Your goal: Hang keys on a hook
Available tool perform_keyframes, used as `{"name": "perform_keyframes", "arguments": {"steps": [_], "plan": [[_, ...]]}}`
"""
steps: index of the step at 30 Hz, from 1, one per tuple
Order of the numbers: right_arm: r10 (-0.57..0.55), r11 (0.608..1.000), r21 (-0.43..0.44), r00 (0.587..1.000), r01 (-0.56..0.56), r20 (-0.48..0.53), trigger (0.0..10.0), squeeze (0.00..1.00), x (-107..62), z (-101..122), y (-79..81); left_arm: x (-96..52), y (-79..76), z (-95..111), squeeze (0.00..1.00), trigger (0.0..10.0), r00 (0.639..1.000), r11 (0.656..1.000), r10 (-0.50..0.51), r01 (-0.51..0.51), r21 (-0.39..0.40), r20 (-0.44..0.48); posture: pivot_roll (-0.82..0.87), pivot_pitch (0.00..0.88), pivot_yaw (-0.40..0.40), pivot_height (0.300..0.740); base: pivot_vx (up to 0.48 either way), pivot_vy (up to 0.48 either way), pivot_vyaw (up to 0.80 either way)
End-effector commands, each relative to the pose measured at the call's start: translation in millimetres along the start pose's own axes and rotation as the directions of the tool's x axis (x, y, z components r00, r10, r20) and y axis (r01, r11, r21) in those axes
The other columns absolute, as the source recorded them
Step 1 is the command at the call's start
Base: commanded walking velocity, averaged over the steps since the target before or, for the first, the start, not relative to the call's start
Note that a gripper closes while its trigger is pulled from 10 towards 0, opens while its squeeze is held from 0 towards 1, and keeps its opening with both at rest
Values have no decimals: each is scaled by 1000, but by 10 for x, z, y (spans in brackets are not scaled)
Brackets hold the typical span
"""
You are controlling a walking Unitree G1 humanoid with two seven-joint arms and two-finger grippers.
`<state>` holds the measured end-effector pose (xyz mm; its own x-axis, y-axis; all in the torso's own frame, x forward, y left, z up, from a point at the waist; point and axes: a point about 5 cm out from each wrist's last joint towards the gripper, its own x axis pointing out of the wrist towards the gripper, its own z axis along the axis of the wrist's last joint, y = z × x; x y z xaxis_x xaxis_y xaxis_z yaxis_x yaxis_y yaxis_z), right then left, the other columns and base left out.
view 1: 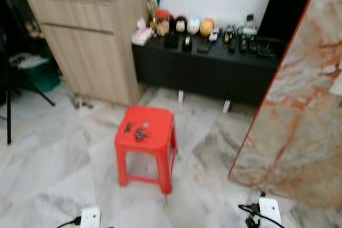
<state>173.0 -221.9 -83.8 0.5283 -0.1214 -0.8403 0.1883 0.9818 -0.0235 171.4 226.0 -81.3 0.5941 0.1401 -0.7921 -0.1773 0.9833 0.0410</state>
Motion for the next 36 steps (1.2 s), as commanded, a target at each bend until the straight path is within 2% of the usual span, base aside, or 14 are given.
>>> {"name": "perform_keyframes", "arguments": {"steps": [1, 12, 36], "plan": [[16, 1000, 9, 1000, -16, 24, 10000, 0, 12, 66, 66, -17, 79, -54, 0, 10000, 1000, 1000, 22, -22, 3, -21, 76, 0, -52, 740, 0, 352, 0], [8, 1000, 27, 999, -9, 36, 10000, 0, 15, 98, 67, -8, 136, 20, 0, 10000, 999, 999, 41, -41, -5, -6, 71, 0, -53, 740, 0, 355, 0], [17, 999, 32, 999, -19, 50, 10000, 0, 19, 144, 69, -5, 136, 26, 0, 10000, 998, 998, 59, -59, -20, -5, 59, 0, -60, 740, 0, 349, 0]]}}
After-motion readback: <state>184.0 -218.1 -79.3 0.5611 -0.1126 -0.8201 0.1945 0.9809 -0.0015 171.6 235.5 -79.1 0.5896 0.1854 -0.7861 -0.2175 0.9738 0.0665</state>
